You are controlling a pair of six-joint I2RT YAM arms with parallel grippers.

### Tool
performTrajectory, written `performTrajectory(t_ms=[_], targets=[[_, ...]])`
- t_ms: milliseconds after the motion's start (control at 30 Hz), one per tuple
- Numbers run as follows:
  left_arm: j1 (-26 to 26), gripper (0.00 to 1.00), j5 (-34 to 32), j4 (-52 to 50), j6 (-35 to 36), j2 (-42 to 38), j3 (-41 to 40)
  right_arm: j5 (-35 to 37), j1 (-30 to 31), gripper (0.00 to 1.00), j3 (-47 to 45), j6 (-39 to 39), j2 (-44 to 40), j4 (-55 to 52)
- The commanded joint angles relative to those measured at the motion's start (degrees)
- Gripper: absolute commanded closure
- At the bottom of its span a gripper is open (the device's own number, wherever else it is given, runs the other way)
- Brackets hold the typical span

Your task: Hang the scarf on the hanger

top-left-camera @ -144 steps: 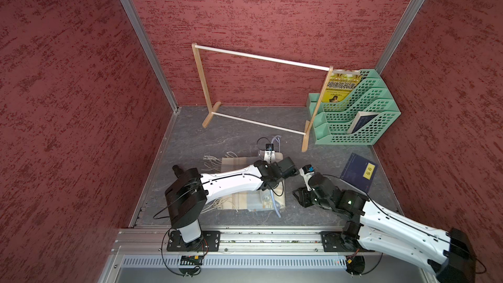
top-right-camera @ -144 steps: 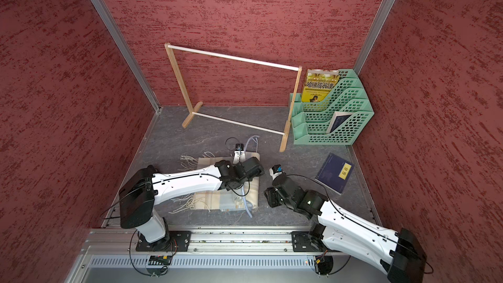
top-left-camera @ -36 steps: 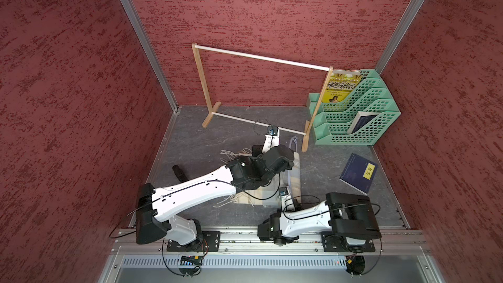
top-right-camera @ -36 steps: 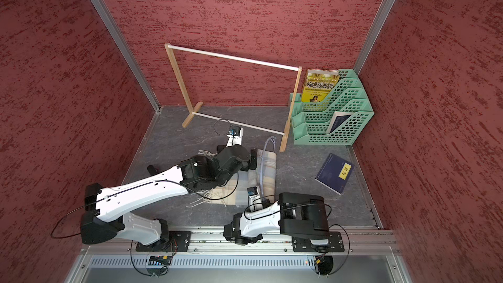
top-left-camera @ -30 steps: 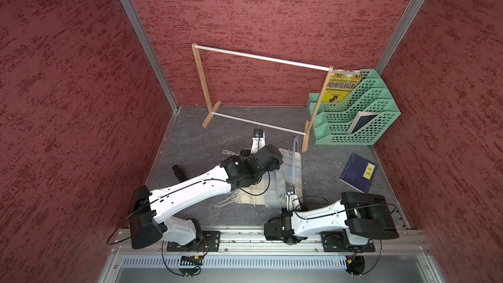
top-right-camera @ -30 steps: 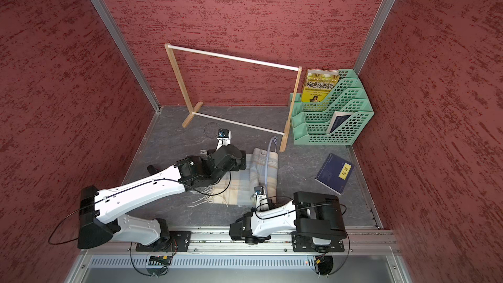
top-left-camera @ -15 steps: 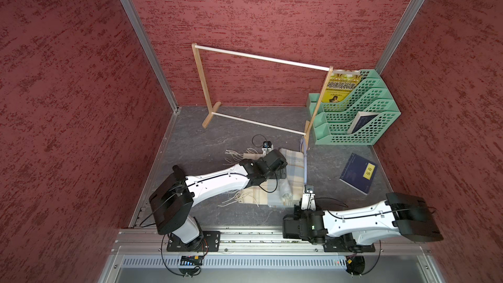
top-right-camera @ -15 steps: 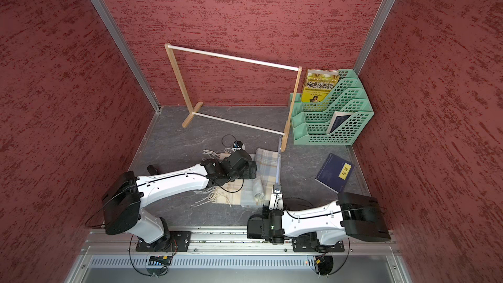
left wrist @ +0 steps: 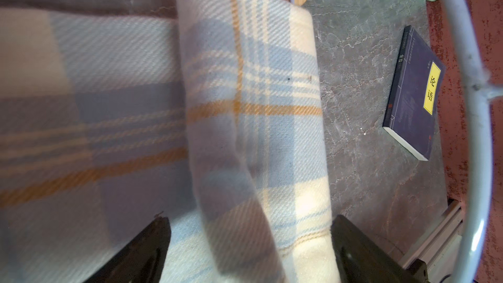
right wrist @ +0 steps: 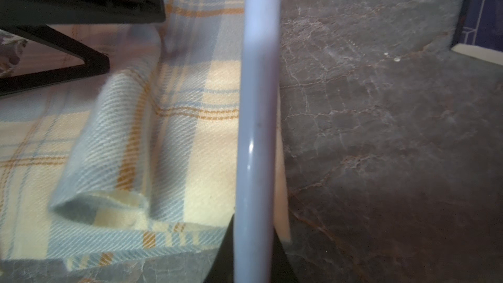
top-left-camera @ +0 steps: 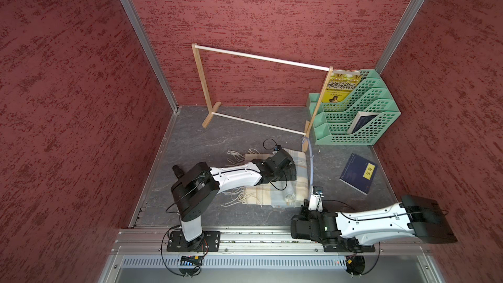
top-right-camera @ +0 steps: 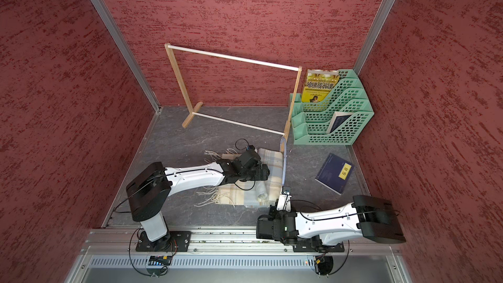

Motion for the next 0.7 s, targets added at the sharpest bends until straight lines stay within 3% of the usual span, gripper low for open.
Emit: performTrajectory(t_ms=[0,233,333,433,633,667], targets=[[0.3,0.05,1.6,1.7,-0.8,3.2,2.9,-0.2,-0.8,1.0,0.4,0.1,0.0,0.6],[0.5,0.07,0.0,0.3,-0.7,6.4,5.0,-0.4,-0.8,1.0,-0.6,0.6,-0.6,1.1],[0.6,0.13,-0.3,0.0,-0.7,6.7,5.0,-0.3,-0.9,1.0,-0.7,0.7,-0.6,1.2],[0.6,0.31,-0.6,0.8,-0.8,5.8,4.1,-0.3,-0.9,1.0,-0.6,0.6,-0.3,1.2],[0.5,0.99,-3.3,1.6,-0.8,2.3,1.7,-0.3,-1.0,1.0,-0.6,-0.3,0.0,1.8],[0.6,1.0,-3.8,1.6,-0.8,1.9,1.2,-0.3,-0.9,1.0,-0.5,-0.9,0.0,2.2]])
